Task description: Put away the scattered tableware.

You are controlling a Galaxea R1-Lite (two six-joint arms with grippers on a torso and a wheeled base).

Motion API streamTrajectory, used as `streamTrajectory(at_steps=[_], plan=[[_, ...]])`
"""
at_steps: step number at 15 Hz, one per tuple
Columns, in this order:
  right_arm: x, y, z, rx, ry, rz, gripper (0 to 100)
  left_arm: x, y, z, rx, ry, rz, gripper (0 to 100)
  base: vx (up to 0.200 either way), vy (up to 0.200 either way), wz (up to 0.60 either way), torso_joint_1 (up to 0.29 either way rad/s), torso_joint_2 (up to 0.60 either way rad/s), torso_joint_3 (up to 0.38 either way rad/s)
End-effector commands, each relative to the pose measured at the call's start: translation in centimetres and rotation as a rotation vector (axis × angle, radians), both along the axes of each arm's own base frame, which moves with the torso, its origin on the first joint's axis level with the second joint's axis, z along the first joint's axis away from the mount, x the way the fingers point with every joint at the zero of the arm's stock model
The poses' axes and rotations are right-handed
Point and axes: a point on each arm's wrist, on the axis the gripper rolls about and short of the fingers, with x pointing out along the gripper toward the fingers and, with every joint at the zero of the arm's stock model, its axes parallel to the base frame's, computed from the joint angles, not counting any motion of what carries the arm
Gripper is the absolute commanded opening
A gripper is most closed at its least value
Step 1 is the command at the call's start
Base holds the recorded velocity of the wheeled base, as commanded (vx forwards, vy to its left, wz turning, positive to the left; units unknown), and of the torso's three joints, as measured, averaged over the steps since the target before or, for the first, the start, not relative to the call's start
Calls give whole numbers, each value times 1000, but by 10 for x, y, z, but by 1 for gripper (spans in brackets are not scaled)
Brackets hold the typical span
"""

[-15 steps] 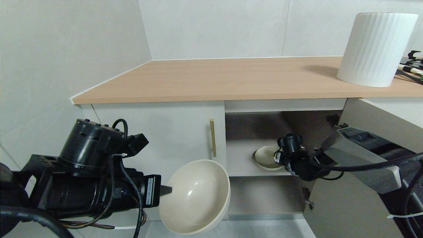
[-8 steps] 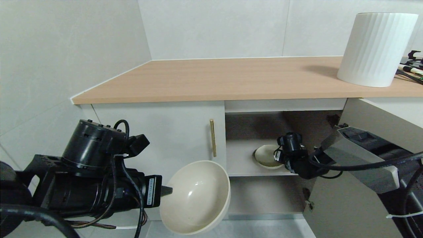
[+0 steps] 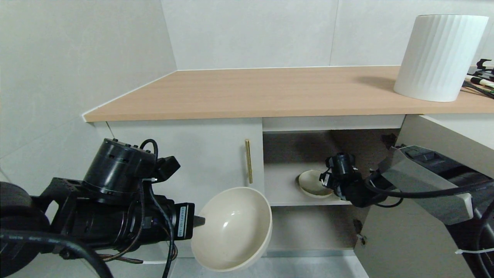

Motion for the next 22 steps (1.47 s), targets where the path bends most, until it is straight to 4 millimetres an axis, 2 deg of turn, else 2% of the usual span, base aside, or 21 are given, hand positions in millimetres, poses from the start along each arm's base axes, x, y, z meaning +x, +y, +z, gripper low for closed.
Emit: streamTrajectory(at_steps=[1,3,5,7,8,11,14,16,22], plan=[[-25,3,41,10,-13,26,100,9,-6,-8,47,10,30,0,0,0,0,0,0,0],[-55,14,75,22,-2,94,100,15,-11,-17,107,16,59,0,0,0,0,0,0,0],[-98,31,114,54,45,238,100,18,-18,-22,131,30,50,0,0,0,0,0,0,0],[-130,43,133,72,89,346,100,17,-22,-26,143,39,37,0,0,0,0,0,0,0],[-159,52,150,97,122,454,100,17,-25,-29,156,42,35,0,0,0,0,0,0,0],[-215,68,176,110,205,651,100,11,-34,-33,169,49,-4,0,0,0,0,0,0,0],[-243,83,175,77,269,747,100,7,-41,-35,186,50,-26,0,0,0,0,0,0,0],[-250,90,171,67,285,777,100,5,-43,-37,197,50,-30,0,0,0,0,0,0,0],[-251,110,147,34,347,803,100,1,-47,-37,196,50,-46,0,0,0,0,0,0,0]])
